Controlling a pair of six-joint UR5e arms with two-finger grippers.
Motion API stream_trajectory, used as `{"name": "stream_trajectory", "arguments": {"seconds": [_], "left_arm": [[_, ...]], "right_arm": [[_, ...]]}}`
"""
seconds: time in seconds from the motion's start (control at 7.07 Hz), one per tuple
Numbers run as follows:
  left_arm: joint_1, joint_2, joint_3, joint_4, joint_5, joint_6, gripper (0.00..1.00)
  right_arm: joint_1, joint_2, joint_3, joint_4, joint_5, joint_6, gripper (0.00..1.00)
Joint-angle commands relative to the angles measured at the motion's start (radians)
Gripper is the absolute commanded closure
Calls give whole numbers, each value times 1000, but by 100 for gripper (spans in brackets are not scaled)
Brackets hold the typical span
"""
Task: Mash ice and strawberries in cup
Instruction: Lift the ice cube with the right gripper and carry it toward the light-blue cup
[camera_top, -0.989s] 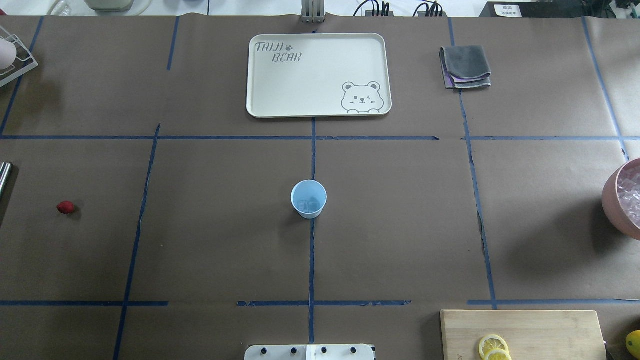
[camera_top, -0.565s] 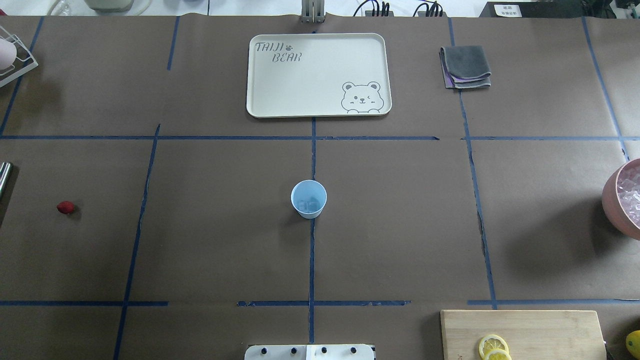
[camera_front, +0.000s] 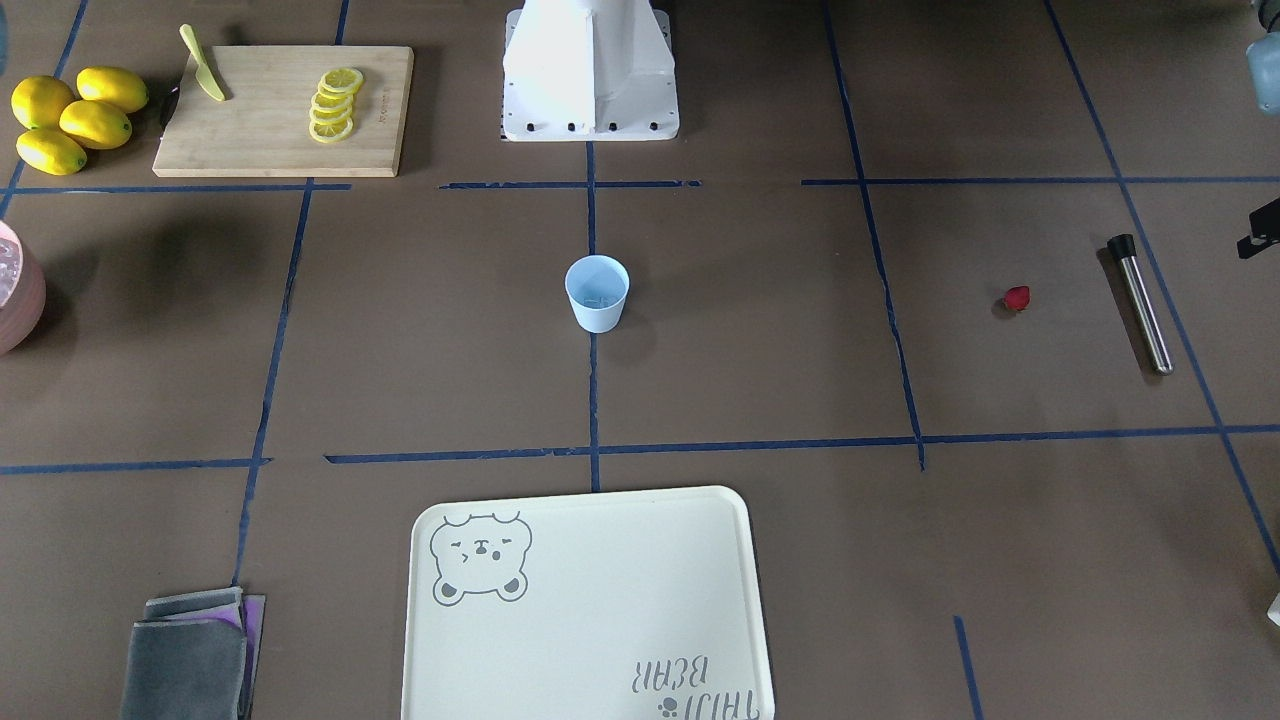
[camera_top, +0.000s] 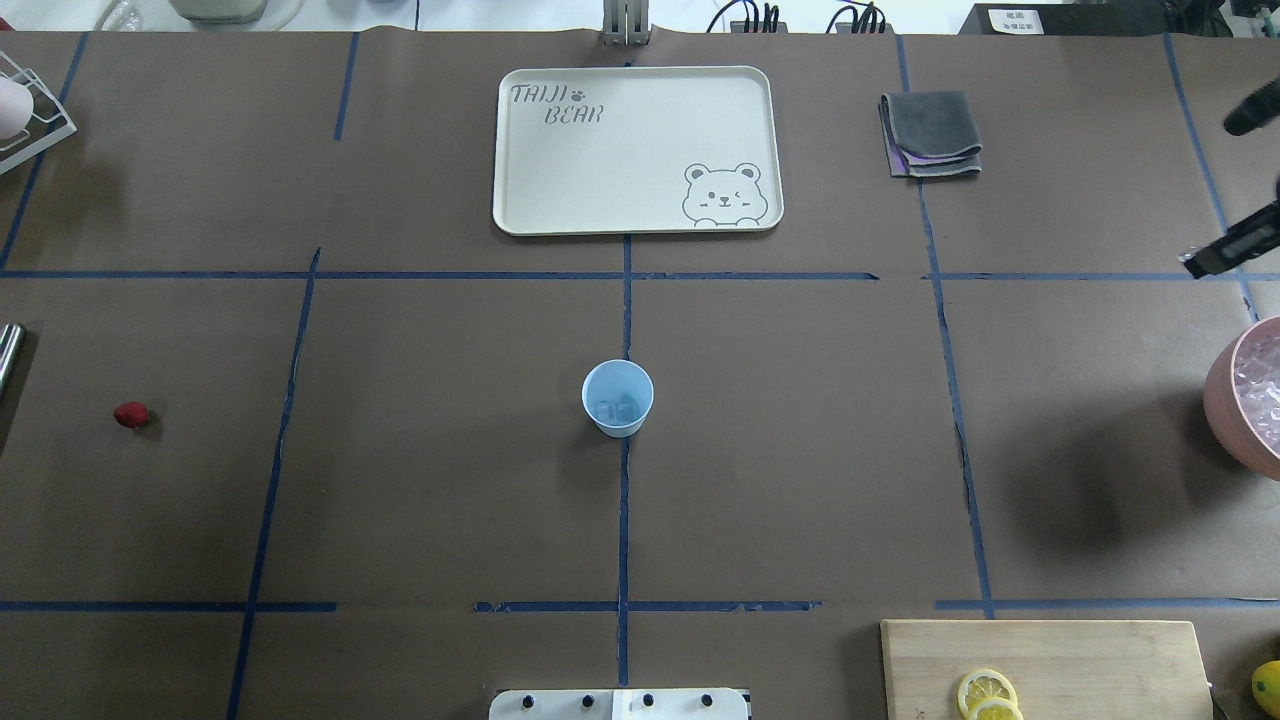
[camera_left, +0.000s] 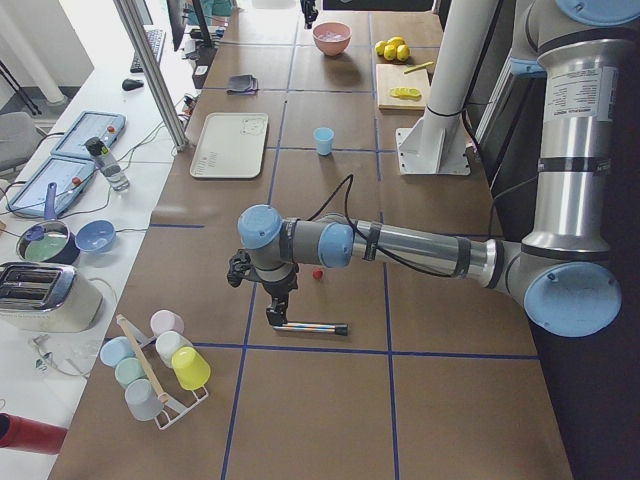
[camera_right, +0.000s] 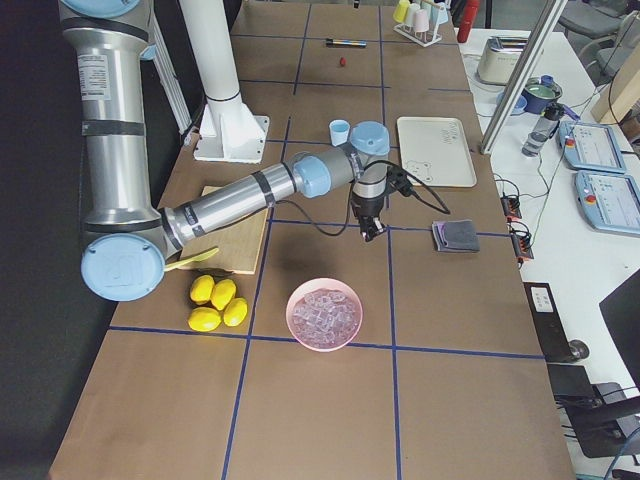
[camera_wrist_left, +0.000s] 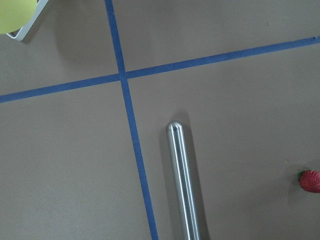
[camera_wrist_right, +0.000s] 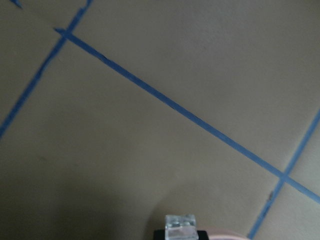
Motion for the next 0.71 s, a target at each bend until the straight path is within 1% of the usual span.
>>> {"name": "stream_trajectory", "arguments": {"seconds": [0.0, 0.14, 0.28, 0.42, 0.57], "left_arm": [[2, 0, 1, 0, 1, -3, 0], [2, -2, 1, 0, 3, -3, 0], [2, -2, 1, 0, 3, -5, 0], [2, -3, 3, 0, 3, -5, 0], [2, -3, 4, 0, 3, -5, 0]], "right_arm": [[-197, 171, 2, -12, -4, 391, 99], [-286, 247, -5, -24, -6, 570, 100], [-369, 376, -33, -97, -45, 700, 100], [-456, 497, -66, -186, -112, 819, 100], [-524, 589, -115, -190, -163, 921, 100]]}}
